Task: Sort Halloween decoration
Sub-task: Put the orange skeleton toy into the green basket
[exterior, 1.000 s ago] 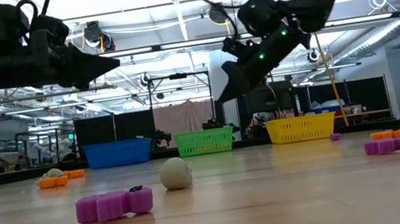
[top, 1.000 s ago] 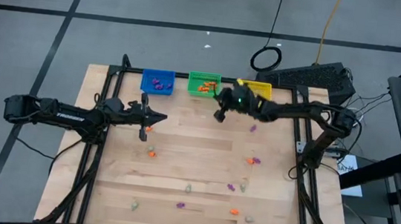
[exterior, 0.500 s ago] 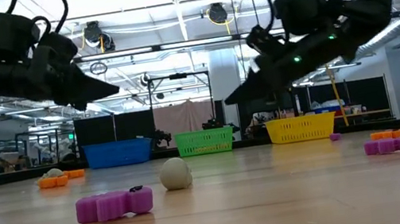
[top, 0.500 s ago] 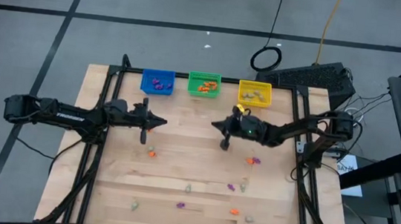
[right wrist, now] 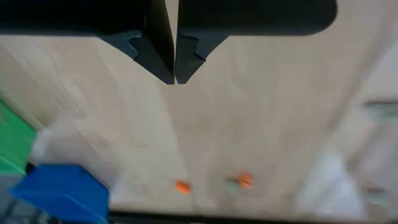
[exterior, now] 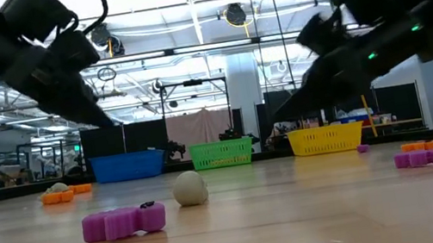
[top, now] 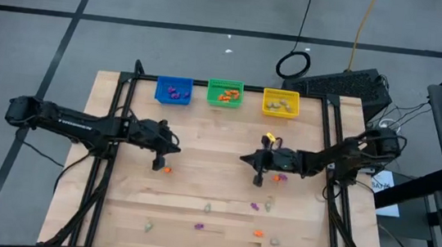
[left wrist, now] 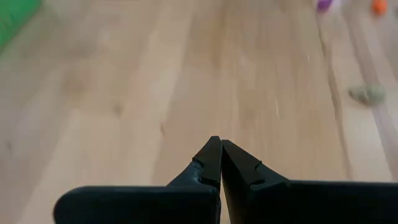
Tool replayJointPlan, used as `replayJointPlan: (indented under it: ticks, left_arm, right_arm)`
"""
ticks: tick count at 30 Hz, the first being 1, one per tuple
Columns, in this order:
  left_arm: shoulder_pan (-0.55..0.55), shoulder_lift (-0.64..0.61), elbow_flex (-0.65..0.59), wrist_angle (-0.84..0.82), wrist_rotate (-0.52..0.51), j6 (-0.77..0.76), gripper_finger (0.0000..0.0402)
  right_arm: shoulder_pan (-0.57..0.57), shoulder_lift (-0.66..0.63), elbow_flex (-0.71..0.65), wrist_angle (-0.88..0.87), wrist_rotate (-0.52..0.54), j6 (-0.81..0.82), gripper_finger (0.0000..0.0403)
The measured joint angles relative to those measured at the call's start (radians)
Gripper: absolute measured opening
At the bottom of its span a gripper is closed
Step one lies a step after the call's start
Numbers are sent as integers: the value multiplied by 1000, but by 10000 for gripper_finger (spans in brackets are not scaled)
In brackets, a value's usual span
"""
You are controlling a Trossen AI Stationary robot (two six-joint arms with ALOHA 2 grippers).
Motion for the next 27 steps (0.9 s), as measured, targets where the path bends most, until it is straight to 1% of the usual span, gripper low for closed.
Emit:
replayJointPlan:
  ticks: [3, 5, 9, 12, 15, 18, 24, 27]
  left_arm:
    - [-55, 0, 48, -144, -12, -68, 10]
    - [-94, 0, 68, -210, -13, -121, 10]
    - [-182, 2, 77, -271, -16, -209, 11]
    - [-253, 21, 78, -283, -59, -261, 18]
    - [-314, 54, 78, -290, -118, -266, 34]
    - [-346, 93, 78, -281, -160, -265, 60]
    - [-359, 183, 79, -213, -172, -179, 121]
    - [-352, 231, 90, -204, -172, -133, 141]
  right_arm:
    - [41, -69, -65, 49, -4, -10, 0]
    - [63, -118, -120, 92, -4, -8, 0]
    - [97, -185, -215, 213, -1, -1, 0]
    - [112, -211, -255, 270, 9, -4, 0]
    - [121, -220, -261, 266, 52, -7, 0]
    - [122, -220, -261, 265, 55, -8, 0]
    - [122, -220, -261, 267, 55, -7, 0]
    - [122, -220, -261, 268, 55, -7, 0]
